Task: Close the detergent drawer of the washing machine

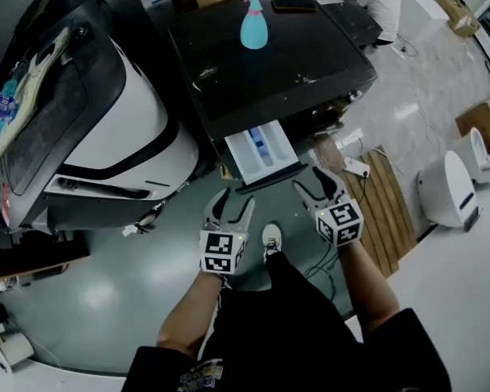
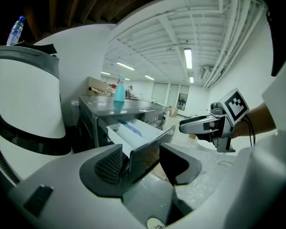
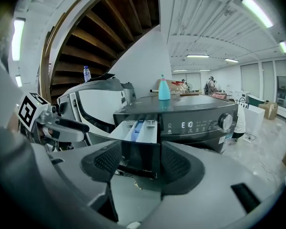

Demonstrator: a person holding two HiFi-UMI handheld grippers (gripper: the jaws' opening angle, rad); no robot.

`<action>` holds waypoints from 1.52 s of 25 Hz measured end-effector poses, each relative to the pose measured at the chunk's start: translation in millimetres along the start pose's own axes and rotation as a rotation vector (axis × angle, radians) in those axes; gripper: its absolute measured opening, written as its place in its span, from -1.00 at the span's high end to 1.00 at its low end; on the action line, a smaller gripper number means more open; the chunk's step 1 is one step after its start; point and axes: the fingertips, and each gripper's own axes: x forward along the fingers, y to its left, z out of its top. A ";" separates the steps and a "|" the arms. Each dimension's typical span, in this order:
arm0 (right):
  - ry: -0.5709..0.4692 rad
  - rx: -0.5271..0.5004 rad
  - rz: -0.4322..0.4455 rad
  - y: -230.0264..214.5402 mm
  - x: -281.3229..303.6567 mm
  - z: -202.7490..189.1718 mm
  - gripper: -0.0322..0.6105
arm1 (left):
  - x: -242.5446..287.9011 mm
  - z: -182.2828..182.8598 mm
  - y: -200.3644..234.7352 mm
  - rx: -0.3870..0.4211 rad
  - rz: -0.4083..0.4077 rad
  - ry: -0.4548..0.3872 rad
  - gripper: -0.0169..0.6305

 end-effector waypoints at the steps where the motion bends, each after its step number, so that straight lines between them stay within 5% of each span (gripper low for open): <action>1: 0.010 0.000 0.005 -2.0 2.6 -2.8 0.08 | 2.5 -1.4 1.1 -0.004 0.005 0.002 0.24; 21: 0.069 -0.022 0.107 -13.5 36.9 -17.1 0.29 | 23.0 -15.3 22.4 -0.060 0.121 0.020 0.28; 27: 0.054 -0.018 0.114 -12.8 52.3 -6.1 0.33 | 29.6 -6.7 31.9 -0.070 0.168 0.009 0.53; 38: 0.041 -0.011 0.113 -23.7 82.3 11.4 0.34 | 49.9 8.3 55.7 -0.092 0.224 0.012 0.53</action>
